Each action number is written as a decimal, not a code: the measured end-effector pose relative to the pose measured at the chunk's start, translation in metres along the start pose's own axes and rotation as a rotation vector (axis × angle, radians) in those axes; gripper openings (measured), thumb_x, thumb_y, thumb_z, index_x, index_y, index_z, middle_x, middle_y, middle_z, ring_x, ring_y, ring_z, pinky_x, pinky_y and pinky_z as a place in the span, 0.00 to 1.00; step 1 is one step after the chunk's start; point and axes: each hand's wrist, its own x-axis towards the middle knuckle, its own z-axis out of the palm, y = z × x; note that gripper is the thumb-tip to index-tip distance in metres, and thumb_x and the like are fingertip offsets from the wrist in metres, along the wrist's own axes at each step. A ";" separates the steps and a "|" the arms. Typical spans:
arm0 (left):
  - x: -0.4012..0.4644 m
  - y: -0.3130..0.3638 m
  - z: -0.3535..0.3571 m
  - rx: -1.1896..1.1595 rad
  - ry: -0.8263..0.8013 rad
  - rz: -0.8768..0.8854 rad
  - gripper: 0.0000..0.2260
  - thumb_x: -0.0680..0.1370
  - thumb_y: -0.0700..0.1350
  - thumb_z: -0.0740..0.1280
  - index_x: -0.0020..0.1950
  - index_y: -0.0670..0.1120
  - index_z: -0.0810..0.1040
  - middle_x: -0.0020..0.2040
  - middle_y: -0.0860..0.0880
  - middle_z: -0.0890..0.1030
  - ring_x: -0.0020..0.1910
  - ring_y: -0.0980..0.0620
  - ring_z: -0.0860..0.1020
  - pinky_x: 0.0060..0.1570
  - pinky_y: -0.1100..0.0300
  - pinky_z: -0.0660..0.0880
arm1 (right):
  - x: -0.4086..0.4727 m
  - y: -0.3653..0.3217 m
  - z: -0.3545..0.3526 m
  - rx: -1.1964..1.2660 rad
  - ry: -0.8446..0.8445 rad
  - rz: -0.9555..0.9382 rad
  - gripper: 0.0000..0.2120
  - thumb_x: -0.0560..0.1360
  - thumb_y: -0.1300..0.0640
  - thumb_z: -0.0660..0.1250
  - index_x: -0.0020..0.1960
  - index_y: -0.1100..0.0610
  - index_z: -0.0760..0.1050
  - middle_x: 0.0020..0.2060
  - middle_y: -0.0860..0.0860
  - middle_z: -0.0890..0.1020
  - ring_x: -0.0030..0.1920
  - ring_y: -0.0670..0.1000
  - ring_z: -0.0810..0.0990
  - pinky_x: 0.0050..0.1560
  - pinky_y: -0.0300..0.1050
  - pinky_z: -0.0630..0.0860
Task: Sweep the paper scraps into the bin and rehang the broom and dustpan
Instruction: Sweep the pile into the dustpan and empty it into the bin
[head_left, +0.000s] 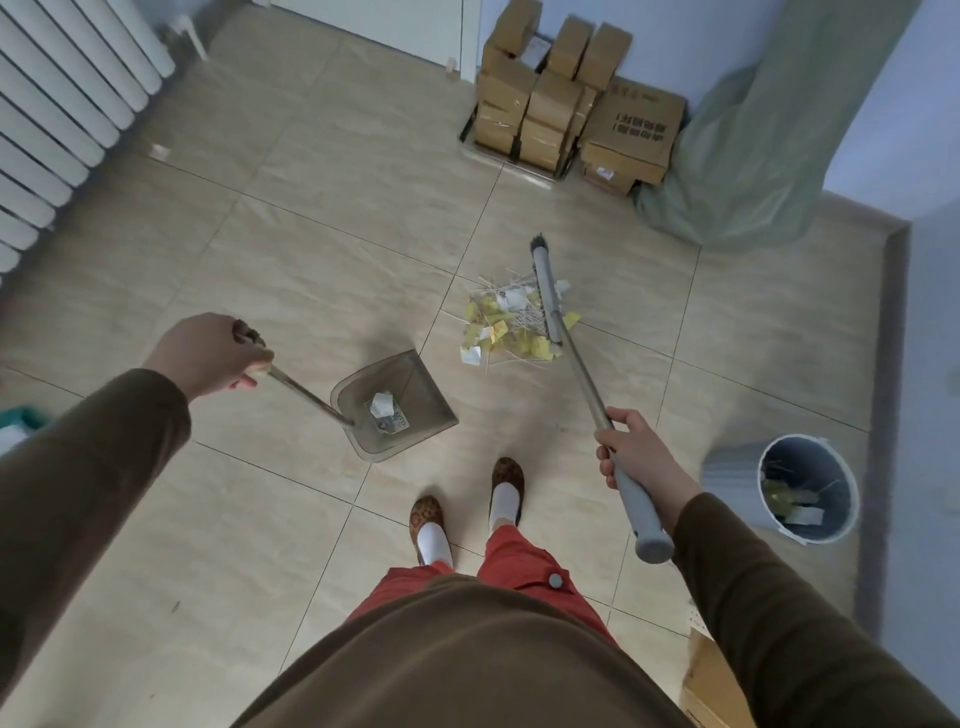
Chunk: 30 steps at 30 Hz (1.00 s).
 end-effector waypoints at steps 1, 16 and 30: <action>0.002 0.012 0.001 0.008 -0.002 0.006 0.05 0.73 0.45 0.71 0.43 0.44 0.83 0.35 0.47 0.86 0.33 0.52 0.86 0.44 0.47 0.84 | 0.001 -0.001 -0.005 -0.017 0.010 -0.006 0.17 0.81 0.61 0.60 0.68 0.52 0.66 0.37 0.55 0.75 0.28 0.48 0.72 0.26 0.41 0.72; 0.083 0.194 0.009 0.215 0.012 0.115 0.12 0.76 0.49 0.71 0.49 0.39 0.81 0.41 0.44 0.86 0.32 0.51 0.84 0.52 0.50 0.80 | 0.120 -0.072 -0.089 -0.187 0.110 -0.006 0.15 0.81 0.61 0.58 0.67 0.53 0.66 0.41 0.56 0.74 0.31 0.50 0.72 0.27 0.43 0.72; 0.130 0.312 0.026 0.181 0.026 0.185 0.09 0.76 0.47 0.71 0.41 0.43 0.77 0.37 0.48 0.82 0.31 0.54 0.82 0.38 0.58 0.77 | 0.203 -0.070 -0.025 -0.565 -0.130 0.155 0.18 0.79 0.64 0.52 0.67 0.53 0.56 0.49 0.60 0.73 0.39 0.55 0.73 0.35 0.47 0.74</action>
